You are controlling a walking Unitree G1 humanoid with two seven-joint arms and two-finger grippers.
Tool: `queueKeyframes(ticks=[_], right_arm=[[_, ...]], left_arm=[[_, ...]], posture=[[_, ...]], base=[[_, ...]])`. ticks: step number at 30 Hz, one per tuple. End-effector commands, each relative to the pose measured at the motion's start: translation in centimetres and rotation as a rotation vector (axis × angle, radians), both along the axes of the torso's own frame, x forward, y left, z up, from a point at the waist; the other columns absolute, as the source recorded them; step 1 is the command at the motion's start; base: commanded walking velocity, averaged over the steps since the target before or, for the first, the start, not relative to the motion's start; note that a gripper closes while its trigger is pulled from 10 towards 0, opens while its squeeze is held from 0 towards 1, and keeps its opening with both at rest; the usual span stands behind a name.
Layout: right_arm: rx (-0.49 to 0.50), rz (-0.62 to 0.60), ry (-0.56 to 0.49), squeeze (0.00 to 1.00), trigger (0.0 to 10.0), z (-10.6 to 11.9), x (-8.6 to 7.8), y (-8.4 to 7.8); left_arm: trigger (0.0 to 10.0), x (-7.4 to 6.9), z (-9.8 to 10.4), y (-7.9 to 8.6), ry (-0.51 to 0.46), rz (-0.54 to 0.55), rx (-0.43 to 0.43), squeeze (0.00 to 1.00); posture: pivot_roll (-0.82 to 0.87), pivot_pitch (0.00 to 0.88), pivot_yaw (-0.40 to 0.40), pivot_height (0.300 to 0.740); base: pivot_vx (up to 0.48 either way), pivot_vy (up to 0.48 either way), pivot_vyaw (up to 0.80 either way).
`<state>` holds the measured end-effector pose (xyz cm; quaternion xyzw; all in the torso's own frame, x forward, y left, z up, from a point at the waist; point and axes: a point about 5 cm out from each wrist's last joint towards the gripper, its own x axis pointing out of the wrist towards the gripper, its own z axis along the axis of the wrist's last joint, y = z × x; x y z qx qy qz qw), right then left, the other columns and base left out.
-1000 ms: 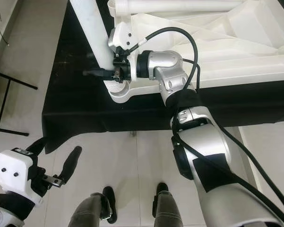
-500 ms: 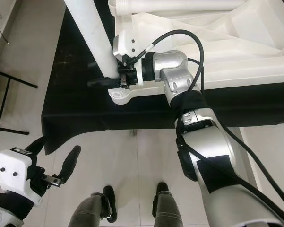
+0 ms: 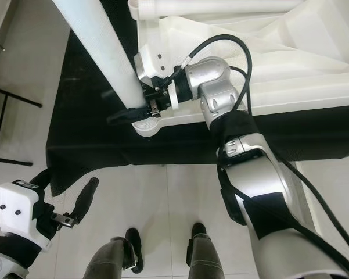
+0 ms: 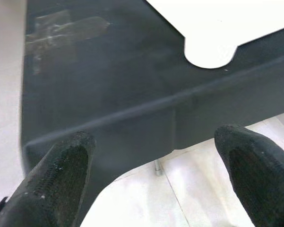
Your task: Building children table
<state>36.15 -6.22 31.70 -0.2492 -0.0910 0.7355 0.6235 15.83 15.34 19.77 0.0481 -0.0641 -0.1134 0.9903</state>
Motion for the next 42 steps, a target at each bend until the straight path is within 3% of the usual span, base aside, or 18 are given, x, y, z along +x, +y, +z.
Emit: queueKeyframes(ticks=[1, 3, 5, 11, 13, 18, 19, 21, 22, 23, 25, 29, 31, 38, 42], right_arm=[[-0.051, -0.065, 0.135, 0.00, 10.0, -3.5, 0.6, 0.3], [-0.051, -0.065, 0.135, 0.00, 10.0, -3.5, 0.6, 0.3], [0.029, -0.227, 0.141, 0.00, 10.0, -3.5, 1.6, 0.3], [0.067, -0.342, 0.148, 0.00, 10.0, -4.2, 2.0, -0.2], [0.106, -0.463, 0.171, 0.00, 10.0, -5.3, 2.2, -0.6], [0.162, -0.605, 0.210, 0.00, 10.0, -6.3, 2.3, -0.8], [0.181, -0.743, 0.206, 0.00, 10.0, -7.4, 2.2, -0.7], [0.181, -0.743, 0.206, 0.00, 10.0, -7.4, 2.2, -0.7], [0.173, -0.916, 0.190, 0.00, 10.0, -8.7, 1.8, -0.8], [0.173, -0.916, 0.190, 0.00, 10.0, -8.7, 1.8, -0.8], [0.215, -1.104, 0.192, 0.00, 10.0, -10.8, -1.1, 1.0], [0.244, -1.128, 0.203, 0.00, 10.0, -10.8, -1.7, 1.6], [0.286, -1.125, 0.182, 0.00, 10.0, -9.7, -1.5, 2.4], [0.301, -1.150, 0.165, 0.00, 10.0, -8.8, -1.4, 2.4], [0.317, -1.185, 0.167, 0.00, 10.0, -8.4, -2.1, 2.5]], left_arm=[[10.0, -0.1, -0.6, 0.2, 0.033, 0.019, 0.002, 0.00], [10.0, -0.1, -0.6, 0.2, 0.033, 0.019, 0.002, 0.00], [10.0, -0.1, -0.6, 0.2, 0.032, 0.021, 0.000, 0.00], [10.0, -0.1, -0.6, 0.3, 0.032, 0.020, -0.001, 0.00], [10.0, -0.1, -0.6, 0.3, 0.033, 0.020, 0.000, 0.00], [10.0, -0.1, -0.7, 0.4, 0.033, 0.023, 0.001, 0.00], [10.0, -0.1, -0.7, 0.5, 0.033, 0.025, 0.003, 0.00], [10.0, -0.1, -0.7, 0.5, 0.033, 0.025, 0.003, 0.00], [10.0, -0.1, -0.7, 0.5, 0.034, 0.027, 0.005, 0.00], [10.0, -0.1, -0.7, 0.5, 0.034, 0.027, 0.005, 0.00], [10.0, 0.0, -0.7, 0.6, 0.034, 0.026, 0.008, 0.00], [10.0, 0.1, -0.7, 0.6, 0.035, 0.026, 0.009, 0.00], [10.0, 0.2, -0.8, 0.7, 0.036, 0.028, 0.010, 0.00], [10.0, 0.3, -0.8, 0.8, 0.034, 0.032, 0.011, 0.00], [10.0, 0.4, -0.8, 0.9, 0.034, 0.032, 0.011, 0.00]], posture=[[0.10, 0.456, 0.083, 0.740], [0.10, 0.456, 0.083, 0.740], [0.10, 0.458, 0.084, 0.740], [0.09, 0.458, 0.084, 0.740], [0.09, 0.451, 0.081, 0.740], [0.09, 0.451, 0.081, 0.740], [0.09, 0.452, 0.083, 0.740], [0.09, 0.452, 0.083, 0.740], [0.09, 0.450, 0.087, 0.740], [0.09, 0.450, 0.087, 0.740], [0.09, 0.447, 0.095, 0.740], [0.09, 0.445, 0.095, 0.740], [0.09, 0.439, 0.094, 0.740], [0.09, 0.442, 0.095, 0.740], [0.09, 0.443, 0.097, 0.740]], base=[[0.000, 0.000, 0.00], [0.000, 0.000, 0.00], [0.000, 0.000, 0.00], [0.000, 0.000, 0.00], [0.000, 0.000, 0.00], [0.000, 0.000, 0.00], [0.000, 0.000, 0.00], [0.000, 0.000, 0.00], [0.000, 0.000, 0.00], [0.000, 0.000, 0.00], [0.000, 0.000, 0.00], [0.000, 0.000, 0.00], [0.000, 0.000, 0.00], [0.000, 0.000, 0.00], [0.000, 0.000, 0.00]])
